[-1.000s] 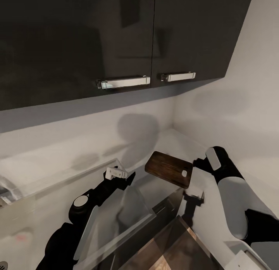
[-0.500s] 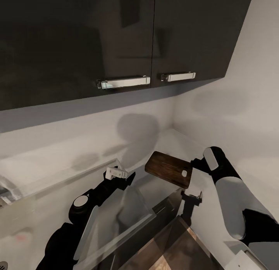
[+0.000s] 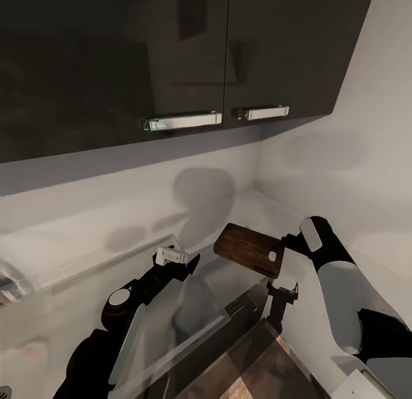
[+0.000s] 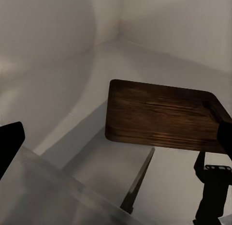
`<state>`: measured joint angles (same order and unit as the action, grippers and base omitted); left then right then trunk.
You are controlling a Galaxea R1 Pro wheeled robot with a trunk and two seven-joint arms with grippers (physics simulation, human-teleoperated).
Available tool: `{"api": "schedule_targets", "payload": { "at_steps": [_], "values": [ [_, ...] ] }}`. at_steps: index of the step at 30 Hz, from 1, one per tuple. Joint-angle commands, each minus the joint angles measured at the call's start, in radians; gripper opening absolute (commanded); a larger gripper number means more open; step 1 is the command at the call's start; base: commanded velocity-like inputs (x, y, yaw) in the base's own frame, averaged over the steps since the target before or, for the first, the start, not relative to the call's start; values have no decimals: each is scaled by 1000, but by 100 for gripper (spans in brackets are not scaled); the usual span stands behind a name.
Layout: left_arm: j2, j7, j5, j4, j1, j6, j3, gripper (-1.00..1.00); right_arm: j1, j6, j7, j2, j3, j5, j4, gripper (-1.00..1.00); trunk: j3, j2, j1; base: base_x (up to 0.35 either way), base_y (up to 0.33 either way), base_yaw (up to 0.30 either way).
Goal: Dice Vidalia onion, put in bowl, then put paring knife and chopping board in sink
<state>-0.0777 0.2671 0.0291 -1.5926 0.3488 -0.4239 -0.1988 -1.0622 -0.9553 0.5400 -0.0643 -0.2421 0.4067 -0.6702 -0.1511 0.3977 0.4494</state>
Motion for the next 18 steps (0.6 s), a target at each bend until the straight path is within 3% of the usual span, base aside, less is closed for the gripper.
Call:
{"api": "schedule_targets", "payload": {
  "at_steps": [1, 18],
  "values": [
    [-1, 3, 3, -1, 1, -7, 1, 100, -1, -2, 9, 0, 0, 11, -1, 100, -3, 2, 1, 0, 0, 0],
    [-1, 3, 3, -1, 1, -7, 1, 100, -1, -3, 12, 0, -1, 11, -5, 100, -14, 2, 1, 0, 0, 0]
  ]
}}
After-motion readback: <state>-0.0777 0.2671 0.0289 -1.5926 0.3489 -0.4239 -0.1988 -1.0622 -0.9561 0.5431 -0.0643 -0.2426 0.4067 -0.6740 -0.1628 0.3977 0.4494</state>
